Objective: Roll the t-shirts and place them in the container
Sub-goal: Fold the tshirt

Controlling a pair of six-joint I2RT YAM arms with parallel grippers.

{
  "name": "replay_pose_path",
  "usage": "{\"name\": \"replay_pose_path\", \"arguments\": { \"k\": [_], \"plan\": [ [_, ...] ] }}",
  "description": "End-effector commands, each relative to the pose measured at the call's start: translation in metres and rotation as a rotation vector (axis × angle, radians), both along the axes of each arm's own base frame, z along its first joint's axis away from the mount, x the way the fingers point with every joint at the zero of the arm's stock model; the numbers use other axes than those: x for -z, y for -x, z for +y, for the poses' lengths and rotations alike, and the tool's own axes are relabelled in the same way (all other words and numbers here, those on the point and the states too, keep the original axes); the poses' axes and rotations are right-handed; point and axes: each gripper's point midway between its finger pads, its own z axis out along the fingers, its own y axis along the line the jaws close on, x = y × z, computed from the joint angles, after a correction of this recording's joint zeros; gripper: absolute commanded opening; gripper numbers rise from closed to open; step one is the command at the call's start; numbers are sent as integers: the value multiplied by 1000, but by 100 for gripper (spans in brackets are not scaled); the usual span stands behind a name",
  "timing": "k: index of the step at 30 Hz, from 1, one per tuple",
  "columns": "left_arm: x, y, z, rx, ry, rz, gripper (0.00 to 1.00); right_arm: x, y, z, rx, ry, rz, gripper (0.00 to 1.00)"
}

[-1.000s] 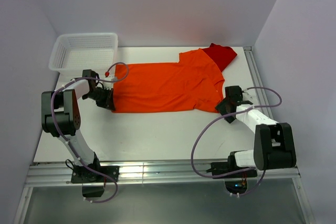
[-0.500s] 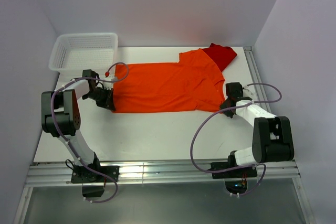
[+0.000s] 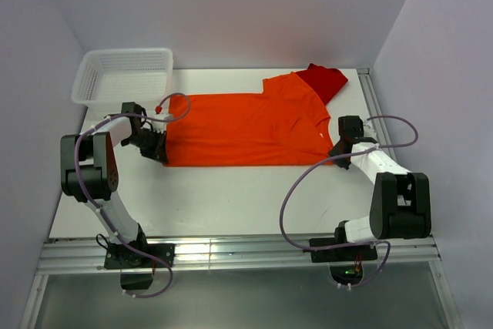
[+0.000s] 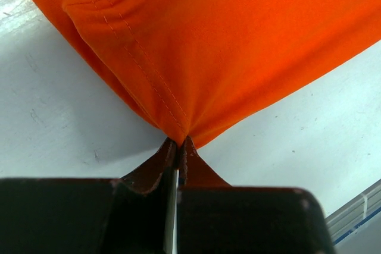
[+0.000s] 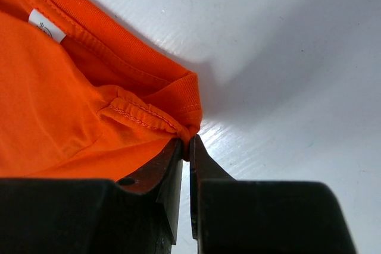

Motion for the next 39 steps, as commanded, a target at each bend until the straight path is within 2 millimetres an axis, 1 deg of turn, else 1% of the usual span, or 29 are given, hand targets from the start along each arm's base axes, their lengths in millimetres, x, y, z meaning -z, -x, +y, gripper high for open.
{"name": "replay_pose_path", "arguments": {
  "k": [1, 6, 8, 9, 14, 15, 21, 26, 29, 31, 37, 39],
  "plan": [
    [7, 15, 21, 25, -116, 36, 0, -20, -3, -7, -20, 30, -31, 12],
    [3, 19, 26, 33, -149, 29, 0, -32, 3, -3, -29, 14, -56, 12],
    [2, 24, 27, 40, -158, 36, 0, -34, 6, 0, -33, -1, -63, 12],
    [0, 25, 29, 39, -170, 31, 0, -40, 7, 0, -33, -1, -83, 12],
    [-4, 36, 34, 56, -202, 33, 0, -49, 22, 1, -27, 0, -92, 12],
    [-5, 38, 34, 58, -205, 35, 0, -55, 22, 2, -30, -4, -115, 12],
    [-18, 47, 35, 71, -215, 20, 0, -68, 39, 5, -43, -6, -140, 12],
    [-25, 60, 38, 89, -235, 16, 0, -73, 53, 10, -59, -26, -160, 12],
    [-29, 65, 39, 93, -245, 14, 0, -79, 55, 20, -88, -67, -188, 11],
    [-30, 69, 41, 98, -251, 13, 0, -81, 57, 23, -95, -70, -191, 11],
    [-31, 82, 43, 126, -270, 21, 0, -79, 65, 33, -101, -109, -197, 11],
    [-32, 84, 44, 127, -276, 18, 0, -79, 68, 35, -102, -110, -198, 14]
  ]
}}
